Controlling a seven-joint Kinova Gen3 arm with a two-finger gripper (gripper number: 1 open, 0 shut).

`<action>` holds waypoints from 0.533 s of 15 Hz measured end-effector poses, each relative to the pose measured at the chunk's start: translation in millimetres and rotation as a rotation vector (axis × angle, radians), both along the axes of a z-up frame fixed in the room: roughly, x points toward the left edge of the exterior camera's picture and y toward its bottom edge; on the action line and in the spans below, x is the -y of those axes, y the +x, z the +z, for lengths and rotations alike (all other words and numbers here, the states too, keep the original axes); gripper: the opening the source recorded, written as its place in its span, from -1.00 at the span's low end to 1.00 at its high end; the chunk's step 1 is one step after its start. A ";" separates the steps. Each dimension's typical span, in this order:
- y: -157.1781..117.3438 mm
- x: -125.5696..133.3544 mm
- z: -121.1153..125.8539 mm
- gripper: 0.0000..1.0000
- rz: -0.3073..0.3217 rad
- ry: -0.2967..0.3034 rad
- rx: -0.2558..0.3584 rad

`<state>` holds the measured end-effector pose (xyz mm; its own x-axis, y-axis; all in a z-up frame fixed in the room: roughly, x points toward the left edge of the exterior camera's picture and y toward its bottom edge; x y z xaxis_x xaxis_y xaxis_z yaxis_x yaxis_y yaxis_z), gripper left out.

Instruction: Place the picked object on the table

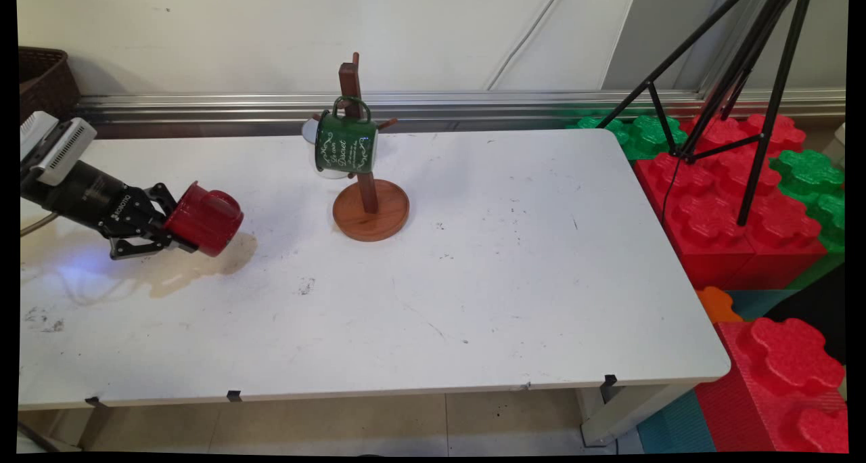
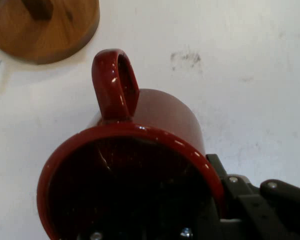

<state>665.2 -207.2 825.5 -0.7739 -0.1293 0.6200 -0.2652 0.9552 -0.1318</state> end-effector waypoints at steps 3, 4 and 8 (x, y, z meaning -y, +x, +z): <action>0.6 1.1 -0.4 -1.00 -0.004 -0.011 0.039; 0.2 1.6 -0.9 -1.00 -0.005 -0.014 0.054; -1.6 1.2 -4.6 -1.00 -0.006 -0.017 0.117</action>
